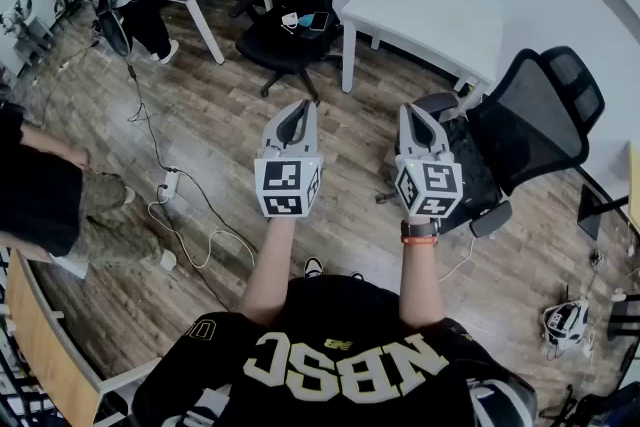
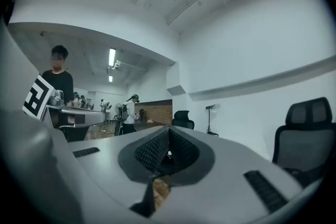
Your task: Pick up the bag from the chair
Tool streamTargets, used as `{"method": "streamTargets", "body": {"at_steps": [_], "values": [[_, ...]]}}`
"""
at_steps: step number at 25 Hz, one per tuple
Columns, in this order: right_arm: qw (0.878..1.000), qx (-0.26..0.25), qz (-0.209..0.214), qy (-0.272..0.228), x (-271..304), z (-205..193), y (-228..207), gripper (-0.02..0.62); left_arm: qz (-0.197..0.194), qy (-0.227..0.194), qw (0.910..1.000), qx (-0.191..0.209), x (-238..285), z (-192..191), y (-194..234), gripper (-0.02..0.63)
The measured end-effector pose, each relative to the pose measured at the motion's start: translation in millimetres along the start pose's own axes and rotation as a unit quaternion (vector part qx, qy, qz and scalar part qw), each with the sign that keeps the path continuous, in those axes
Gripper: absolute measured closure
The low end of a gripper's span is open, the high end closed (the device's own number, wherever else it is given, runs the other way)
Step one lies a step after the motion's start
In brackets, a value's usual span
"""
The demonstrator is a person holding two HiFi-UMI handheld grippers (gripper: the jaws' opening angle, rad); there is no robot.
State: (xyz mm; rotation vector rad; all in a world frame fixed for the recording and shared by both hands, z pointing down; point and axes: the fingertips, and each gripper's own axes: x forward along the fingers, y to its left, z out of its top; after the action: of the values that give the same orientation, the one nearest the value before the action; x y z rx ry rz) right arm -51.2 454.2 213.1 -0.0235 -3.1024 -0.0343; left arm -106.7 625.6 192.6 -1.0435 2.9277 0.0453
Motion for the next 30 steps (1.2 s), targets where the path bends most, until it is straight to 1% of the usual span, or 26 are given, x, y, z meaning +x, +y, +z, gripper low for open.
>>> {"method": "streamTargets", "body": {"at_steps": [3,6,10,14,19,25,27,30], "values": [[1.0,0.002,-0.003,0.001,9,-2,13,0.586,-0.008,0.001,1.0,-0.005,2,-2,13,0.583],[1.0,0.007,-0.017,0.003,10,-6,19,0.586,-0.028,0.003,0.9996,-0.011,4,-5,18,0.583],[0.999,-0.002,-0.052,0.005,1,-7,17,0.586,-0.074,0.007,0.9971,-0.02,11,-10,10,0.583],[0.996,-0.001,-0.091,0.017,-15,-20,1,0.586,-0.126,0.017,0.9915,-0.026,26,-21,-16,0.583],[0.986,0.01,-0.162,0.033,-44,-38,-43,0.586,-0.205,0.03,0.9778,-0.032,57,-34,-70,0.583],[0.976,0.009,-0.213,0.036,-51,-50,-120,0.584,-0.263,0.041,0.9634,-0.035,119,-54,-141,0.583],[0.972,0.012,-0.232,0.034,-53,-53,-153,0.584,-0.29,0.043,0.9556,-0.028,145,-56,-174,0.583],[0.964,0.023,-0.264,0.026,-54,-52,-208,0.584,-0.333,0.037,0.9421,-0.01,187,-49,-226,0.583]]}}
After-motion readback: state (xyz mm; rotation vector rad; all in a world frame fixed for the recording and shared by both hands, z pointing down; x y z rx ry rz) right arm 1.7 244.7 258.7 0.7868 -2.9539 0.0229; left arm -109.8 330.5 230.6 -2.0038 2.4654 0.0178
